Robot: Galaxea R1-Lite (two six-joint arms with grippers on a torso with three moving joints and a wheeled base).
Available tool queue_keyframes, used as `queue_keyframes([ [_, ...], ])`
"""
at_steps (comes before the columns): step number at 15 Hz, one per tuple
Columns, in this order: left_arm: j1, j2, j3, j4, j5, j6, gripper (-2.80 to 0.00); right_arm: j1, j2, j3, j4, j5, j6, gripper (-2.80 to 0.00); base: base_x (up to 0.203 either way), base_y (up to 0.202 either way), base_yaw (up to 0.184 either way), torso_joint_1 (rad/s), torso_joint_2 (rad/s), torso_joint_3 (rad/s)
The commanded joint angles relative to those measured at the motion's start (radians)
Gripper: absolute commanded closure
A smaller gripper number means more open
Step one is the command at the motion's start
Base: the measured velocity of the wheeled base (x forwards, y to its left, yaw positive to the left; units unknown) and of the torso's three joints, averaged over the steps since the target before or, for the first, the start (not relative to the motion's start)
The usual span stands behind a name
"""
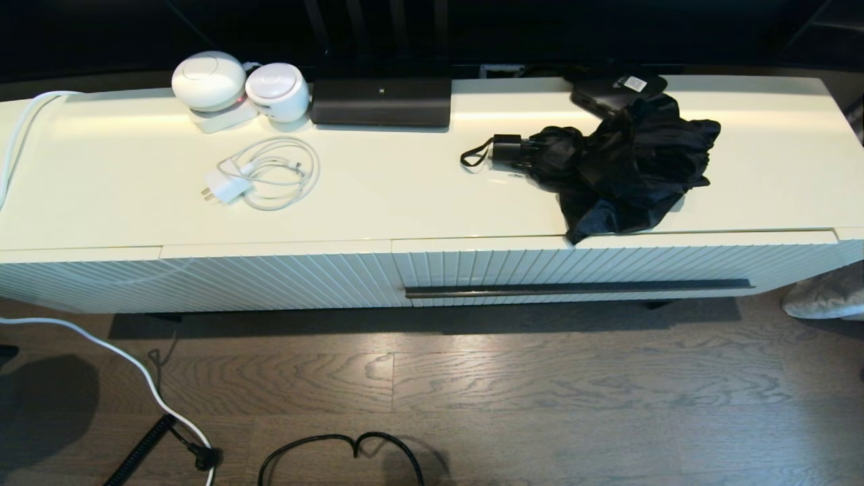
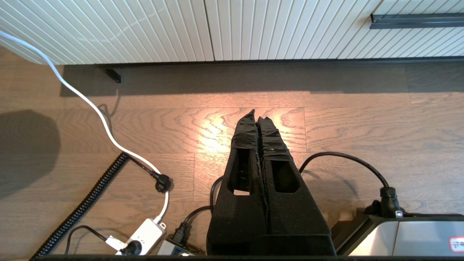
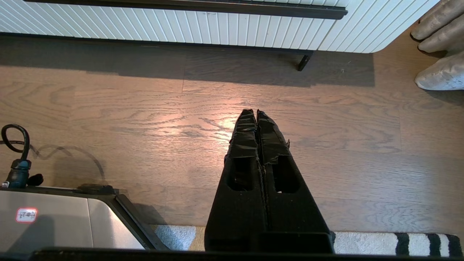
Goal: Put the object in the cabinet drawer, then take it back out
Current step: Open the drawer
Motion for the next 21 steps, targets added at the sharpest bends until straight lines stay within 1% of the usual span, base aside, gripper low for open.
queue_keyframes([
  [1, 0.000, -0.002, 0.000, 0.000, 0.000, 0.000, 0.00, 0.000, -0.002, 0.002, 0.000, 0.001, -0.005, 0.00, 0.000, 0.000, 0.000, 0.000, 0.00, 0.000],
  [3, 0.000, -0.002, 0.000, 0.000, 0.000, 0.000, 0.00, 0.000, -0.002, 0.002, 0.000, 0.001, -0.006, 0.00, 0.000, 0.000, 0.000, 0.000, 0.00, 0.000],
  [7, 0.002, -0.002, 0.000, 0.000, 0.000, 0.000, 0.00, 0.000, 0.000, 0.002, -0.002, -0.021, 0.021, 0.00, 0.000, 0.000, 0.000, 0.000, 0.00, 0.000],
  [10, 0.001, -0.002, -0.001, 0.000, 0.000, 0.001, 0.00, 0.000, 0.000, 0.002, -0.002, -0.027, 0.019, 0.00, 0.000, 0.000, 0.000, 0.000, 0.00, 0.000],
  [12, 0.002, -0.002, 0.000, 0.000, 0.000, 0.000, 0.00, 0.000, -0.001, -0.020, 0.006, -0.028, -0.002, 0.00, 0.000, 0.000, 0.000, 0.000, 0.00, 0.000],
  [14, 0.001, -0.002, -0.001, 0.000, 0.000, 0.000, 0.00, 0.000, 0.007, -0.104, 0.060, -0.018, -0.008, 0.00, 0.000, 0.000, 0.000, 0.000, 0.00, 0.000],
  [16, 0.000, -0.001, 0.000, 0.000, 0.000, 0.000, 0.00, 0.000, 0.056, -0.235, 0.194, -0.009, -0.013, 0.00, 0.000, 0.000, 0.000, 0.000, 0.00, 0.000],
  [17, 0.000, -0.001, 0.000, 0.000, 0.000, 0.000, 0.00, 0.000, 0.100, -0.279, 0.230, -0.002, -0.025, 0.00, 0.000, 0.000, 0.000, 0.000, 0.00, 0.000],
  [20, 0.000, -0.002, 0.000, 0.000, 0.000, 0.000, 0.00, 0.005, 0.261, -0.393, 0.252, 0.045, -0.072, 0.00, 0.000, 0.000, 0.000, 0.000, 0.00, 0.000],
  [21, 0.002, -0.002, 0.000, 0.000, 0.000, 0.001, 0.00, 0.006, 0.339, -0.451, 0.253, 0.061, -0.084, 0.00, 0.000, 0.000, 0.000, 0.000, 0.00, 0.000],
])
